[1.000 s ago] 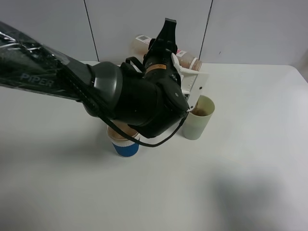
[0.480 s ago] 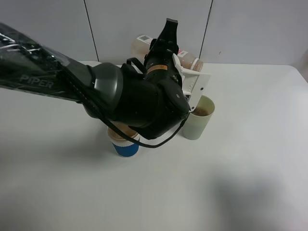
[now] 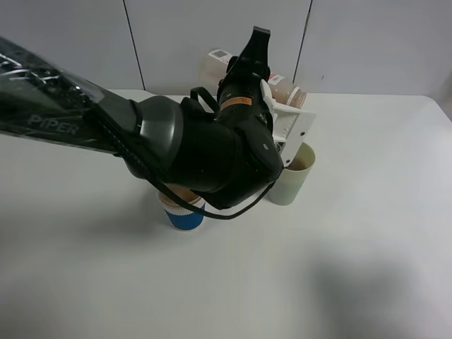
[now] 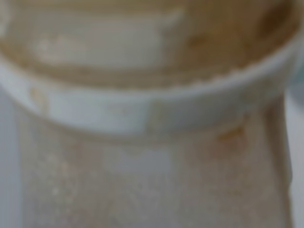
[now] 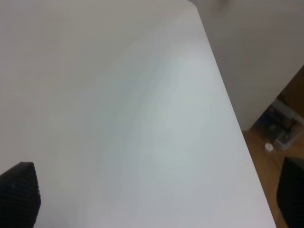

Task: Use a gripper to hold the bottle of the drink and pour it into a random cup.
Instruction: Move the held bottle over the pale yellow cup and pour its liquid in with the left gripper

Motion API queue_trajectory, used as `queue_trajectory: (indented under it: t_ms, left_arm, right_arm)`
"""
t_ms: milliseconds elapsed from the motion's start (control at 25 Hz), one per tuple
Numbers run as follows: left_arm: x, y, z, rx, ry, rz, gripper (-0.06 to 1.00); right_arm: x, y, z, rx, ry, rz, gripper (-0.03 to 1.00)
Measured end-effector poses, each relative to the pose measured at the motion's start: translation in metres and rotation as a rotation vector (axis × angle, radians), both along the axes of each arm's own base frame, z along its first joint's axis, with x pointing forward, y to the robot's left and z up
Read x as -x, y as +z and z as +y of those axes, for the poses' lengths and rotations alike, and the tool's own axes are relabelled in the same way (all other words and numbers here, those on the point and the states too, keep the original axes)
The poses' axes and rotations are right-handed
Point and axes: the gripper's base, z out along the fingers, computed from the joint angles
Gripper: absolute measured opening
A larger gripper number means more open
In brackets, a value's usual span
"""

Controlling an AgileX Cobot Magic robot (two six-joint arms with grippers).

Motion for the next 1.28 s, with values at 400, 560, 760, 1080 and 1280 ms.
queue_trajectory:
  t_ms: [400,560,760,1080,1280]
  left_arm:
    - [0.0002,0.0016,-0.0018,-0.009,-0.019,-0.018,0.33]
    - [0.0005,0.0038,-0.0044,-0.025,-0.047,-0.045,0.33]
    - [0.0005,0.0050,-0.0054,-0.031,-0.059,-0.058,0.33]
    - [0.0005,0.0082,-0.0055,-0.041,-0.060,-0.093,0.33]
    - [0.0005,0.0084,-0.0057,-0.042,-0.062,-0.095,0.33]
  right_arm:
    - [0.0000,0.0000,0.0000,0.000,0.000,0.000,0.99]
    - [0.0000,0.0000,0.0000,0.000,0.000,0.000,0.99]
    - [0.0000,0.0000,0.0000,0.000,0.000,0.000,0.99]
    - [0.0000,0.0000,0.0000,0.000,0.000,0.000,0.99]
    - [0.0000,0.0000,0.0000,0.000,0.000,0.000,0.99]
